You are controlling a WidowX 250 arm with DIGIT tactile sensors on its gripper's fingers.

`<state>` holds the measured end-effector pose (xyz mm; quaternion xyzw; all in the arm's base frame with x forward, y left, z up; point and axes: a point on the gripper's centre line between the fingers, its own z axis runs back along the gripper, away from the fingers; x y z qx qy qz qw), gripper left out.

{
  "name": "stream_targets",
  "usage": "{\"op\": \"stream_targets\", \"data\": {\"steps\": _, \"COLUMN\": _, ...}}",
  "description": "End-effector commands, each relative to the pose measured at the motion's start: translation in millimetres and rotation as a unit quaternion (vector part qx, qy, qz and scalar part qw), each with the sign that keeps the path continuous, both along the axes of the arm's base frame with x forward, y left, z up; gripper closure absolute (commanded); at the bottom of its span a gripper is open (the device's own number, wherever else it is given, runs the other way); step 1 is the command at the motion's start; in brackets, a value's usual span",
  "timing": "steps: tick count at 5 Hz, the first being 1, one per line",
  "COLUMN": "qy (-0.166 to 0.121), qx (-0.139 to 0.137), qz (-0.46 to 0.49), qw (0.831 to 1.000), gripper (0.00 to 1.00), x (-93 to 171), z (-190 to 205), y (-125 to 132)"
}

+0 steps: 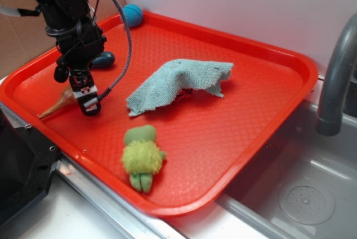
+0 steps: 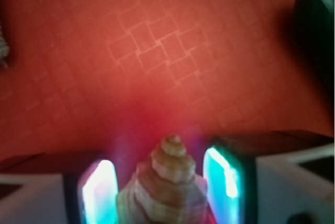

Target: Grab the shell.

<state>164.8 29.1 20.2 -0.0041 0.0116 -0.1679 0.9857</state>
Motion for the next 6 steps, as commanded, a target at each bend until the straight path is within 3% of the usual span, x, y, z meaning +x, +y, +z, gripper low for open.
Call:
{"op": "stream_targets", "data": {"steps": 1, "qy": -0.014, "qx": 0.038, "qz": 0.131, "qw": 0.991, "gripper": 1.00, "x": 31, "z": 78, "y": 11}}
{"op": "stream_targets", "data": {"steps": 2, "qy": -0.017, "qx": 0.033, "qz": 0.233, "qw": 0.972, "gripper": 1.00, "x": 31, "z": 128, "y": 16}}
{"op": "stream_targets", "data": {"steps": 3, "qy": -0.065, "qx": 0.008, "qz": 0.240, "qw": 0.968, "gripper": 1.00, "x": 30, "z": 178, "y": 9}}
{"op": "stream_targets", "data": {"steps": 5, "qy": -0.066, "qx": 0.014, "qz": 0.211, "qw": 0.975, "gripper": 1.00, "x": 34, "z": 203, "y": -33}}
{"op": "stream_targets", "data": {"steps": 6, "qy": -0.070, "qx": -0.005, "qz": 0.206, "qw": 0.976, "gripper": 1.00, "x": 30, "z": 206, "y": -35}}
